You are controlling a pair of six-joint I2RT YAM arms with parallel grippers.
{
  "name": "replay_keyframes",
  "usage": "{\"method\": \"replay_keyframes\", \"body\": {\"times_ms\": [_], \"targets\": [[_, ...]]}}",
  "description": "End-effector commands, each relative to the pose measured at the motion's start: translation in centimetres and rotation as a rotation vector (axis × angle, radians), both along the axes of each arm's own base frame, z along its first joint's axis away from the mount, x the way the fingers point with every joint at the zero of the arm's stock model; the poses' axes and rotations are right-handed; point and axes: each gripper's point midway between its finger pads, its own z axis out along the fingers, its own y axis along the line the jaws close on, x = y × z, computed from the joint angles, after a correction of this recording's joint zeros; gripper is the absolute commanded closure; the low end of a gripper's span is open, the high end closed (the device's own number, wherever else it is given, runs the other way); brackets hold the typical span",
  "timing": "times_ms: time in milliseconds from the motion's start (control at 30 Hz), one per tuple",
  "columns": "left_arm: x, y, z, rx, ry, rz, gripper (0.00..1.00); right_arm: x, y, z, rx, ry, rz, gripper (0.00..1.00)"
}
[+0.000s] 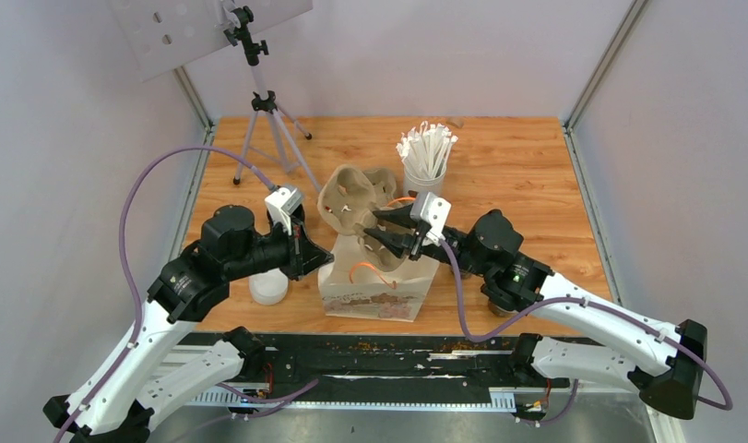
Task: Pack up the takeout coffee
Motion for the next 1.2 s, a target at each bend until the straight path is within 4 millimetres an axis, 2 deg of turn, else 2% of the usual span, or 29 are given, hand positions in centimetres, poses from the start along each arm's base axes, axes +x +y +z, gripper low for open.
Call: {"method": "replay_keyframes", "body": {"times_ms": [0,67,133,200,433,600,733,867,1033,1167], "targets": [[1.9,1.7,0.4,0.077,-0.080,0.101,0.90,-0.3,-0.4,-0.4,-0.039,-0.057,-0.001,0.73],[2.7,2.7,0.8,0.106,-0.095,0.172,0.89,-1.0,-0.1,-1.1,-0.067,-0.051,0.043,0.73],[3.0,2.9,1.1,0.109,-0.104,0.188,0.87,-1.5,0.0,-1.5,-0.084,-0.038,0.073,0.73],[3.1,2.8,1.2,0.097,-0.092,0.198,0.76,-1.9,-0.2,-1.6,-0.083,-0.025,0.084,0.74],[3.0,3.2,0.3,0.104,-0.021,0.248,0.61,-1.8,-1.0,-2.9,-0.195,-0.042,0.073,0.73],[3.3,4.5,0.4,0.133,-0.028,0.315,0.56,-2.8,-0.8,-3.7,-0.239,0.001,0.128,0.73],[3.3,4.0,0.0,0.139,-0.022,0.286,0.51,-3.1,-0.8,-3.9,-0.250,0.021,0.144,0.73],[3.4,3.6,-0.1,0.144,-0.009,0.273,0.53,-3.1,-0.8,-4.0,-0.277,0.042,0.145,0.73],[3.7,3.7,0.1,0.145,-0.019,0.280,0.66,-3.1,-0.9,-4.4,-0.312,0.066,0.146,0.74],[3.8,3.9,0.1,0.145,-0.020,0.298,0.66,-3.0,-1.1,-4.6,-0.311,0.080,0.130,0.74]]}}
